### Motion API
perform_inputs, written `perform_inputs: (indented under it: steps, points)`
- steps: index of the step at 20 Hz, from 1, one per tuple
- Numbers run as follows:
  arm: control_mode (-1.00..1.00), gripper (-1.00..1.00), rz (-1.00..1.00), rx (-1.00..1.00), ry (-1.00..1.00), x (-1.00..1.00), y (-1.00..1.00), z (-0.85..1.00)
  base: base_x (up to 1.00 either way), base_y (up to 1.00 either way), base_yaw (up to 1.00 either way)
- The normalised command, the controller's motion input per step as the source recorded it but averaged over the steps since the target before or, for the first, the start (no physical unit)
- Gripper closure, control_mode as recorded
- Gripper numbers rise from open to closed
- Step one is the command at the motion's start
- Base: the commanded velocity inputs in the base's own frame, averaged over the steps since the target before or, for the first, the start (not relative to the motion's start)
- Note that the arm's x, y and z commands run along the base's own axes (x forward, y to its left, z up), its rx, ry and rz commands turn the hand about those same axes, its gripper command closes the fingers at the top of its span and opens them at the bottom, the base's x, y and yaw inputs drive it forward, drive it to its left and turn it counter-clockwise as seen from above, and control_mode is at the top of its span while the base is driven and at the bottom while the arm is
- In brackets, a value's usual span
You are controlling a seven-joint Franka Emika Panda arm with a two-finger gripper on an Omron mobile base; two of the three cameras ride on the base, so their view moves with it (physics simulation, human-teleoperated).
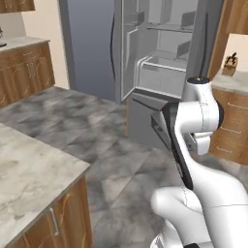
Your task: Place two dumplings into each of the tupperware containers and then place the containers in the fridge.
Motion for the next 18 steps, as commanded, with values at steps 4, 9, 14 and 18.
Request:
perform_inputs:
  steps: [4,9,14,18]
  points:
    - [1.00,1.00,0.00,0.00,0.00,0.00,0.00,0.00,1.00,-0.41,0.18]
    - [1.00,1.00,0.00,0.00,0.00,0.00,0.00,0.00,1.00,-0.18,0.05]
    - [1.00,1.00,0.00,0.00,0.00,0.00,0.00,0.00,1.00,-0.03,-0.09]
    - [1.00,1.00,0.00,0.00,0.00,0.00,0.00,0.00,1.00,-0.04,-0.26]
